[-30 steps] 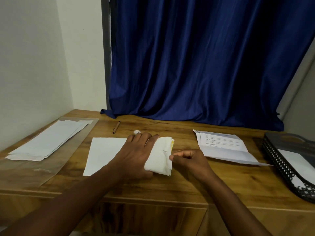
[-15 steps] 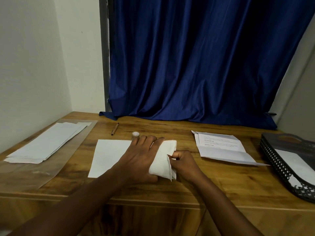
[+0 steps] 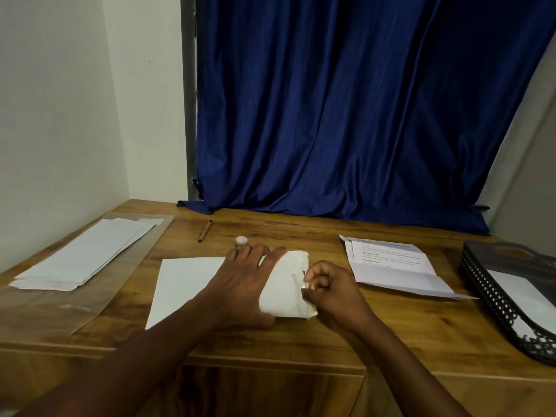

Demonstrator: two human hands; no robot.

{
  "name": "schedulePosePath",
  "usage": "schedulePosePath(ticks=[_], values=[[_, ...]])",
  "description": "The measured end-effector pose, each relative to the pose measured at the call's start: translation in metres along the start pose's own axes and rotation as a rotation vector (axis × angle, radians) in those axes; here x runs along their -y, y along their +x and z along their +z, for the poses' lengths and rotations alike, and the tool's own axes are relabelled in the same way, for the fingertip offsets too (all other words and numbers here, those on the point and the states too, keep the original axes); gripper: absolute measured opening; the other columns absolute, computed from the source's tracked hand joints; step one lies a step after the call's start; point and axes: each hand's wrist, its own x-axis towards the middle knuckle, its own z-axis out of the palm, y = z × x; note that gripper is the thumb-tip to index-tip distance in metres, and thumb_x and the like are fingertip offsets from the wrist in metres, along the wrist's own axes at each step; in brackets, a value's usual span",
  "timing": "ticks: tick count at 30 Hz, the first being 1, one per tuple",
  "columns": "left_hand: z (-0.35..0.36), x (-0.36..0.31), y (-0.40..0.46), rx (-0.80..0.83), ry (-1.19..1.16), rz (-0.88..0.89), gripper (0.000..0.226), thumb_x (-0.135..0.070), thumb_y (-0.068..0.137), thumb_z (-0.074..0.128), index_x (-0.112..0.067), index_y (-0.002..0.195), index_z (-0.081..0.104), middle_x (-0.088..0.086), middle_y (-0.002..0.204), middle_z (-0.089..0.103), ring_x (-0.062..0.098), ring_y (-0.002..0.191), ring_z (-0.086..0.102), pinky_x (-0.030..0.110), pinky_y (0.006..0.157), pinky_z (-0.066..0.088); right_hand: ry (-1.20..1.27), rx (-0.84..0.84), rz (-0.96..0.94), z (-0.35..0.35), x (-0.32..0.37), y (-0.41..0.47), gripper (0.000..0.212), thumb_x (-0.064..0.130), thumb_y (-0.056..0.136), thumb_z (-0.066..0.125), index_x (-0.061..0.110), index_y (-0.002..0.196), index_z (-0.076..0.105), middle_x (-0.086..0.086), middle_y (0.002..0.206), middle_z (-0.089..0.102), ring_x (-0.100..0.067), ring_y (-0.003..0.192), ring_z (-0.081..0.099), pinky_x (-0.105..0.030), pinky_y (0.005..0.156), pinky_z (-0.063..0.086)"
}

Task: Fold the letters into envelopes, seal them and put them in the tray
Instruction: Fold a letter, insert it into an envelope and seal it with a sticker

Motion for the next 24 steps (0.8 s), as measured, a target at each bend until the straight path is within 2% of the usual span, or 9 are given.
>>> schedulePosePath(ticks=[3, 5, 9, 12, 15, 18, 20, 22, 24], values=[[-0.005, 0.0, 0.006, 0.113, -0.156, -0.103, 0.139, -0.094, 0.049, 0.067, -0.04, 0.156, -0.004, -0.003, 0.158, 0.024, 0.023, 0.143, 0.025, 0.049, 0.116, 0.029, 0.41, -0.081, 0.192, 0.001, -0.003, 0.009, 0.032, 0.002, 0.084, 0.079, 0.016, 0.109, 0.065, -0.011, 0.103, 0.073, -0.03, 0.095, 0.073, -0.046, 0.071, 0.063], [-0.009, 0.0, 0.011, 0.153, -0.357, -0.185, 0.139, -0.096, 0.046, 0.067, -0.042, 0.156, 0.002, -0.006, 0.162, 0.025, 0.021, 0.145, 0.03, 0.049, 0.114, 0.036, 0.588, -0.118, 0.294, -0.001, -0.001, 0.018, 0.035, 0.003, 0.087, 0.077, 0.017, 0.115, 0.063, -0.013, 0.113, 0.071, -0.034, 0.1, 0.073, -0.051, 0.072, 0.064], [-0.005, 0.009, 0.029, 0.121, -0.782, -0.388, 0.097, -0.068, 0.073, 0.077, -0.034, 0.152, 0.032, -0.006, 0.144, 0.048, 0.013, 0.121, 0.052, 0.035, 0.1, 0.048, 0.733, -0.174, 0.396, -0.003, -0.002, 0.044, 0.03, 0.007, 0.092, 0.072, 0.017, 0.118, 0.061, -0.014, 0.109, 0.075, -0.031, 0.095, 0.077, -0.045, 0.074, 0.064], [-0.005, 0.021, 0.043, 0.158, -1.002, -0.558, 0.074, -0.052, 0.078, 0.082, -0.029, 0.14, 0.049, -0.005, 0.134, 0.06, 0.011, 0.106, 0.063, 0.031, 0.088, 0.057, 0.775, -0.14, 0.47, -0.002, -0.003, 0.062, 0.027, 0.01, 0.093, 0.07, 0.012, 0.12, 0.066, -0.014, 0.108, 0.076, -0.03, 0.094, 0.076, -0.043, 0.07, 0.064], [-0.005, 0.026, 0.046, 0.281, -1.161, -0.589, 0.068, -0.043, 0.085, 0.079, -0.025, 0.143, 0.049, -0.006, 0.123, 0.066, 0.013, 0.1, 0.069, 0.026, 0.067, 0.059, 0.736, -0.025, 0.533, -0.001, 0.0, 0.073, 0.023, 0.007, 0.092, 0.07, 0.003, 0.114, 0.07, -0.014, 0.093, 0.074, -0.021, 0.065, 0.07, -0.03, 0.05, 0.055], [0.009, 0.03, 0.051, 0.257, -1.466, -0.612, 0.05, -0.032, 0.092, 0.074, -0.018, 0.137, 0.056, 0.003, 0.117, 0.075, 0.023, 0.104, 0.074, 0.041, 0.081, 0.063, 0.66, 0.043, 0.551, 0.002, 0.004, 0.083, 0.019, 0.005, 0.092, 0.069, -0.001, 0.11, 0.07, -0.017, 0.093, 0.069, -0.019, 0.06, 0.063, -0.026, 0.046, 0.052], [0.021, 0.031, 0.056, 0.185, -1.596, -0.644, 0.037, -0.026, 0.096, 0.07, -0.014, 0.131, 0.061, 0.006, 0.112, 0.077, 0.026, 0.106, 0.074, 0.046, 0.09, 0.061, 0.568, 0.072, 0.537, 0.006, 0.001, 0.091, 0.02, 0.007, 0.092, 0.071, 0.001, 0.112, 0.07, -0.018, 0.096, 0.071, -0.018, 0.061, 0.065, -0.025, 0.047, 0.052], [0.034, 0.033, 0.063, 0.096, -1.631, -0.688, 0.032, -0.019, 0.096, 0.069, -0.013, 0.127, 0.064, 0.006, 0.109, 0.078, 0.023, 0.1, 0.075, 0.042, 0.085, 0.062, 0.588, 0.051, 0.532, 0.012, -0.005, 0.1, 0.023, 0.012, 0.093, 0.073, 0.003, 0.113, 0.069, -0.016, 0.102, 0.077, -0.023, 0.074, 0.073, -0.029, 0.057, 0.06], [0.043, 0.034, 0.072, 0.012, -1.632, -0.719, 0.028, -0.014, 0.095, 0.07, -0.012, 0.123, 0.065, 0.006, 0.105, 0.078, 0.021, 0.094, 0.077, 0.036, 0.073, 0.063, 0.721, 0.048, 0.517, 0.015, -0.011, 0.107, 0.029, 0.019, 0.094, 0.073, 0.003, 0.117, 0.065, -0.018, 0.106, 0.077, -0.032, 0.095, 0.076, -0.043, 0.081, 0.064]])
